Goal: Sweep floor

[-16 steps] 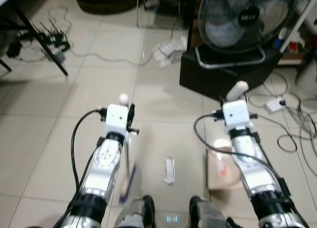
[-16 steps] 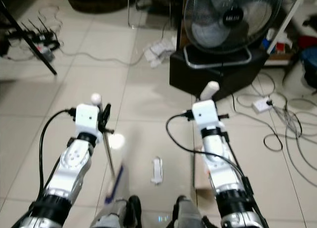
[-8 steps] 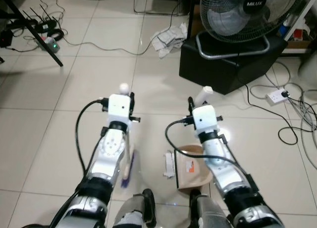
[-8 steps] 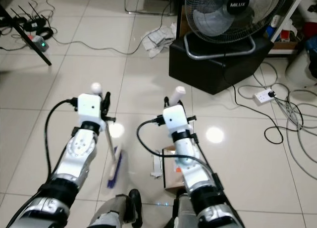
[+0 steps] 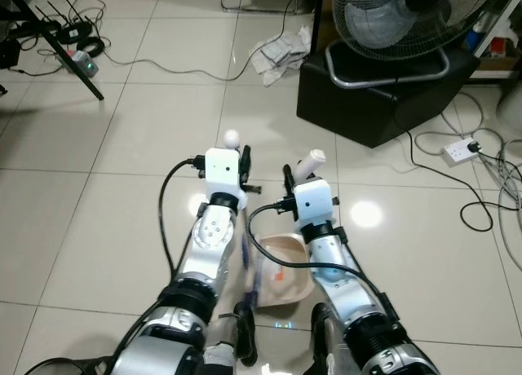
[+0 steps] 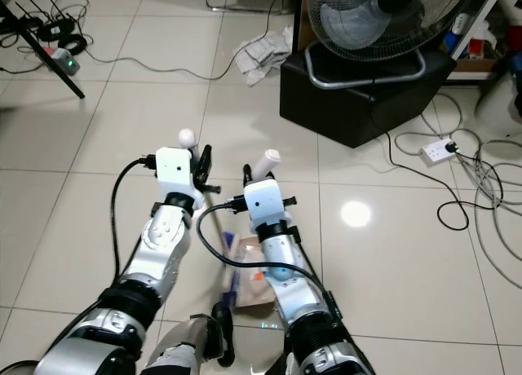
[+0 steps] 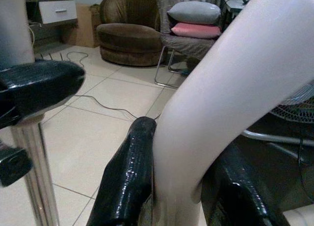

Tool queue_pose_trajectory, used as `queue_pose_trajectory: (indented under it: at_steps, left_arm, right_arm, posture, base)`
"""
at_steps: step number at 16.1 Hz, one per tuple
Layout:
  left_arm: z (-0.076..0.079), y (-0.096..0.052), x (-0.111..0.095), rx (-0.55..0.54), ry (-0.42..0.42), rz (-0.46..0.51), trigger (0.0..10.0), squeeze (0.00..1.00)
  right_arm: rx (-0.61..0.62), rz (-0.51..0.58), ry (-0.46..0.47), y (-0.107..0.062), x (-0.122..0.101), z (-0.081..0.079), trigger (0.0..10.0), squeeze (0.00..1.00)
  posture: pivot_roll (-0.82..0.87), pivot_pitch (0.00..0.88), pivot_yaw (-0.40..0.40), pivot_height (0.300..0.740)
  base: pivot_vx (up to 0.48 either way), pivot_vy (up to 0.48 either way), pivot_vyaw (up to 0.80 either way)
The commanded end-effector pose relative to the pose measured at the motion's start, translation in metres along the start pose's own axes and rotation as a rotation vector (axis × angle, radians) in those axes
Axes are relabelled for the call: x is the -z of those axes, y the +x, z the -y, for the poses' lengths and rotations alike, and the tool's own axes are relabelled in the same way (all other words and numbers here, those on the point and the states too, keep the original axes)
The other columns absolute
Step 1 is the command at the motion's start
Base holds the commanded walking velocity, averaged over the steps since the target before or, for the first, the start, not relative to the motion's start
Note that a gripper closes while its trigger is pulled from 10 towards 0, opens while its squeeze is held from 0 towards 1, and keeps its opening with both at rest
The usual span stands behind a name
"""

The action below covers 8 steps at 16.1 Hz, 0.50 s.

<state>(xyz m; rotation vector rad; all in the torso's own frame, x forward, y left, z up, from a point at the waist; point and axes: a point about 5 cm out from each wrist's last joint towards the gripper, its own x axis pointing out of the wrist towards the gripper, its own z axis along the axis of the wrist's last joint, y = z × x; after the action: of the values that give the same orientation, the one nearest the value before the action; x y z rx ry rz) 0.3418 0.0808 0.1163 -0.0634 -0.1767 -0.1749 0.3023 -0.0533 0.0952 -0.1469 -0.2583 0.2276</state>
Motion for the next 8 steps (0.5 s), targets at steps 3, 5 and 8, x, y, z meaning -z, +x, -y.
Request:
queue_pose_trajectory:
  at_steps: [3,5,8]
  left_arm:
    - [0.01,0.0,-0.007,0.09,-0.131,0.027,10.0,0.0]
    - [0.008,0.001,-0.021,0.139,-0.185,0.066,10.0,0.0]
    - [-0.005,0.008,-0.042,0.126,-0.202,0.128,10.0,0.0]
  right_arm:
    - [-0.006,-0.017,0.037,-0.003,0.003,-0.003,10.0,0.0]
    - [0.012,-0.025,0.037,-0.004,0.006,0.006,10.0,0.0]
    - [0.055,-0.045,0.054,-0.004,0.01,0.023,10.0,0.0]
  posture:
    - [0.01,0.33,0.093,0.74]
    - [0.02,0.318,0.092,0.74]
    - [0.02,0.293,0.085,0.74]
  base:
    - [0.0,0.0,0.0]
    - [0.0,0.0,0.0]
    - [0.0,0.0,0.0]
